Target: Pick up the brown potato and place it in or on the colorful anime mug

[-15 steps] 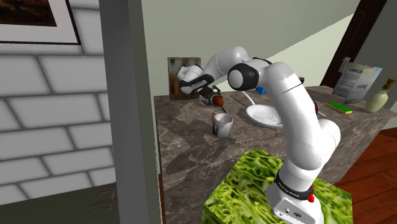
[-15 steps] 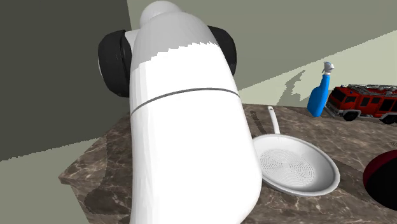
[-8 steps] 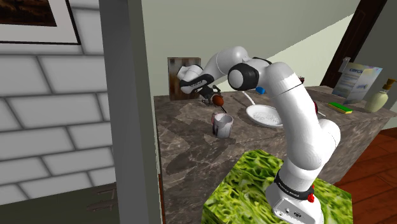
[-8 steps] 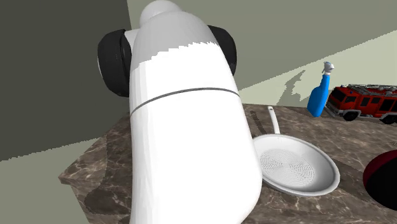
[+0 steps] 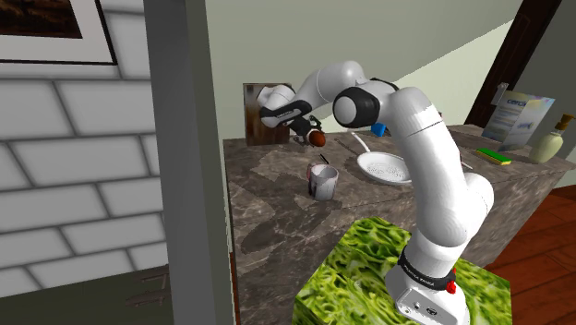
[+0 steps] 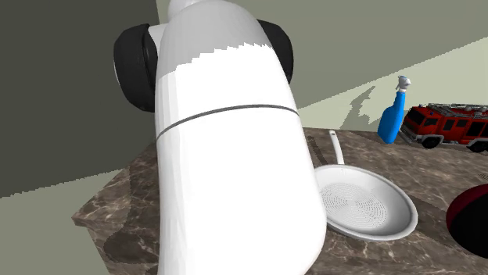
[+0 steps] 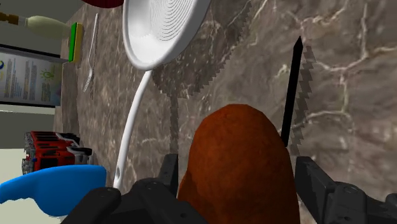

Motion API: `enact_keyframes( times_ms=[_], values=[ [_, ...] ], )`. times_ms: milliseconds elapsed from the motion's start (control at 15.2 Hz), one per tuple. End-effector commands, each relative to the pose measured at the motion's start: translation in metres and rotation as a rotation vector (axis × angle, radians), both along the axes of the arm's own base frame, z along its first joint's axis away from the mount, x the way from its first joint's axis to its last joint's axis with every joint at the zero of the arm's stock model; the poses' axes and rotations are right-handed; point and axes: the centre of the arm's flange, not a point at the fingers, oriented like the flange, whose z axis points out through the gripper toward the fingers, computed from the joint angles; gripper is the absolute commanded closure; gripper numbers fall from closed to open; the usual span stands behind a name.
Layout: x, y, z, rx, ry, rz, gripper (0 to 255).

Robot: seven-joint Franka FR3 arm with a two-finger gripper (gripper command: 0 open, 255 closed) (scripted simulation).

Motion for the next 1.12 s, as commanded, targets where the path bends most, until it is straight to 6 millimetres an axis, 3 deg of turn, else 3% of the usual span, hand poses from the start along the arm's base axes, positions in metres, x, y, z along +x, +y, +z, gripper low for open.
enact_keyframes(
  times_ms=[0,1056],
  values=[
    [0.000,-0.001,0.011,0.000,0.000,0.000,255],
    [0.000,-0.001,0.095,0.000,0.000,0.000,255]
  ],
)
